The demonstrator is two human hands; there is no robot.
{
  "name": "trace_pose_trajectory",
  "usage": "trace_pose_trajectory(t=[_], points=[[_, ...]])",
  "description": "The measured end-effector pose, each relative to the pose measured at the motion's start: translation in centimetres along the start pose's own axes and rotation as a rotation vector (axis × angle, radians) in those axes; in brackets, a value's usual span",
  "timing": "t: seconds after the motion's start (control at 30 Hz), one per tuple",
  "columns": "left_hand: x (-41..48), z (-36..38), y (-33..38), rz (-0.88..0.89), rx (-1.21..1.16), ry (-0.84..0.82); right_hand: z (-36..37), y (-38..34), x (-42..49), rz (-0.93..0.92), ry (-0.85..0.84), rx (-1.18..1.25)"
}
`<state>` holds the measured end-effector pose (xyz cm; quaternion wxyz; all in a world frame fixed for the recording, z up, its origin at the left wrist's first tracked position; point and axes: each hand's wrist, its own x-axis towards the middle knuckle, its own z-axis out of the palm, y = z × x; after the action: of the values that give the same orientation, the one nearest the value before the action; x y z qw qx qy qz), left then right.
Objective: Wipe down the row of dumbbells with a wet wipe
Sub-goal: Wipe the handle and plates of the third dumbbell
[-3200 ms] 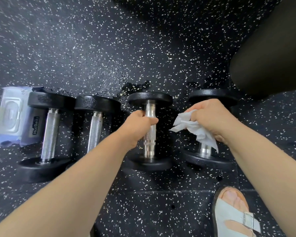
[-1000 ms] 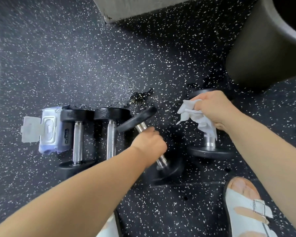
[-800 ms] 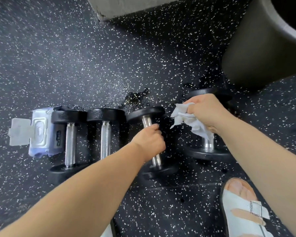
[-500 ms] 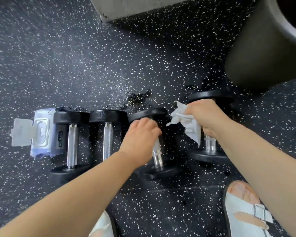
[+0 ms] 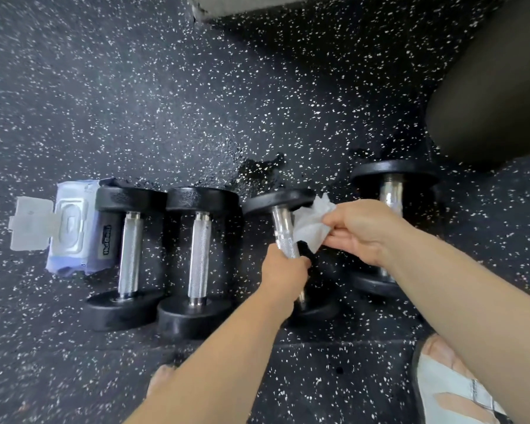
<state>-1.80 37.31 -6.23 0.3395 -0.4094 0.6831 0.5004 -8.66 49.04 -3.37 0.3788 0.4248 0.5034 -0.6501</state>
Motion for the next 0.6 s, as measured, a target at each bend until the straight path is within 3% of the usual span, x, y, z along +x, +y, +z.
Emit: trace_pose_trajectory(t=[0.1,0.3,0.47,0.6], points=[[-0.3,-0.2,-0.5,0.040,0.002,-0.012,1.4,0.0,-0.4,0.005,-0.005,0.088],[-1.8,-1.2,-0.2,0.119,0.034,-0.083,3.3,0.0,1.3,0.039,-0.003,0.567],[-2.1,-1.8,1.0,0.147,0.002,-0.194,4.2,-0.1,1.8,0.004,0.046,0.532],[-2.0,-1.9,1.5,0.190,0.029,-0.153,3.6,-1.1,-0.4,-0.071,-0.021,0.609]])
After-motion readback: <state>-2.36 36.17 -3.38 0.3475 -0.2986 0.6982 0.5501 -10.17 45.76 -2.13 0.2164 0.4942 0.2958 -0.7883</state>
